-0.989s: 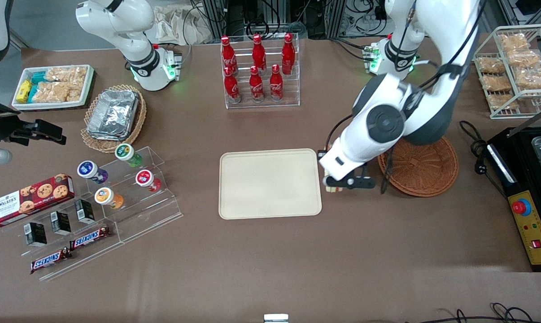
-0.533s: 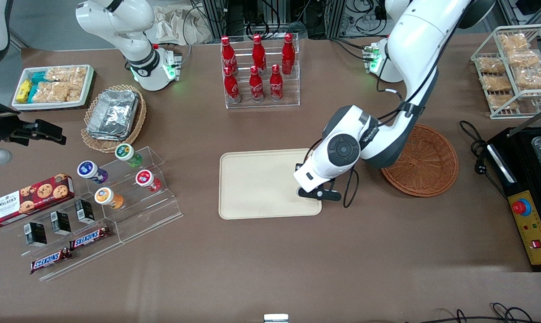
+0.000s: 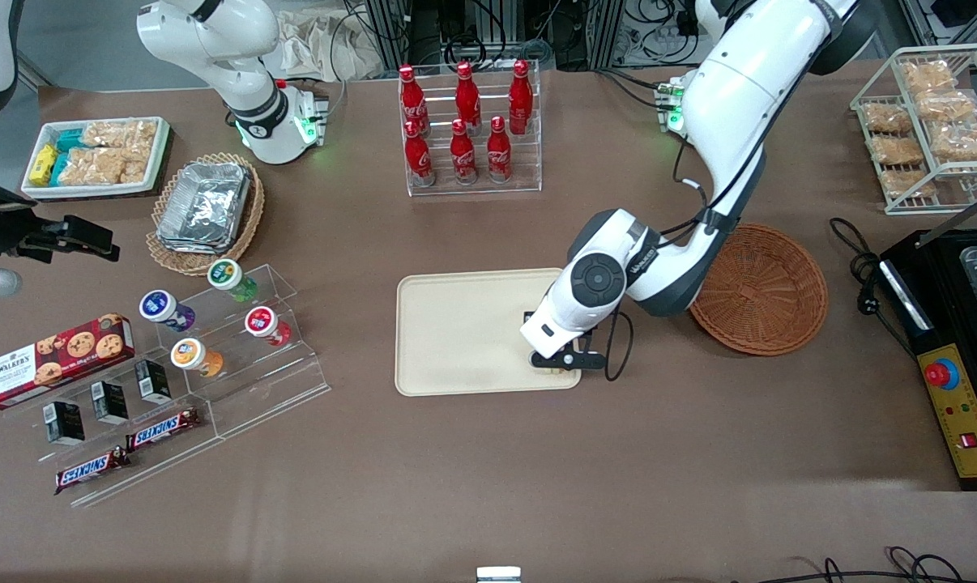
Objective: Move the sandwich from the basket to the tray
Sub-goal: 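Lower the sandwich onto the cream tray and open the left gripper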
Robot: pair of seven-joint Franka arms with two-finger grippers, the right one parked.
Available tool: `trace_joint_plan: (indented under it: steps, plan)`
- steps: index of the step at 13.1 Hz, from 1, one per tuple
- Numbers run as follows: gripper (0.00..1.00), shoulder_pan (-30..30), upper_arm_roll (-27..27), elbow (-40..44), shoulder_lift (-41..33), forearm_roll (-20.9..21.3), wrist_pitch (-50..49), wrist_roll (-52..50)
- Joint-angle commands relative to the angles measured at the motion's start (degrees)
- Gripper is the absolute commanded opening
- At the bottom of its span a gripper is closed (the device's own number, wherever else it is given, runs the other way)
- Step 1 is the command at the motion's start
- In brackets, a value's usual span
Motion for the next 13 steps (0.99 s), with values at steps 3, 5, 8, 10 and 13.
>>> trace_joint_plan:
  steps: [3, 5, 8, 10, 13]
  plan:
    - [1.0, -1.0, 0.7, 0.7, 0.3, 1.2, 0.2, -2.0]
    - [1.0, -0.4, 0.7, 0.8, -0.2, 1.1, -0.4, -2.1]
    - [1.0, 1.7, 0.7, 2.1, -4.0, 0.8, -8.0, -1.4]
    - [1.0, 4.6, 0.6, 2.8, -8.0, 0.1, -11.2, -0.9]
    - [1.0, 7.0, 0.8, 2.7, -15.3, 0.0, -18.1, -1.3]
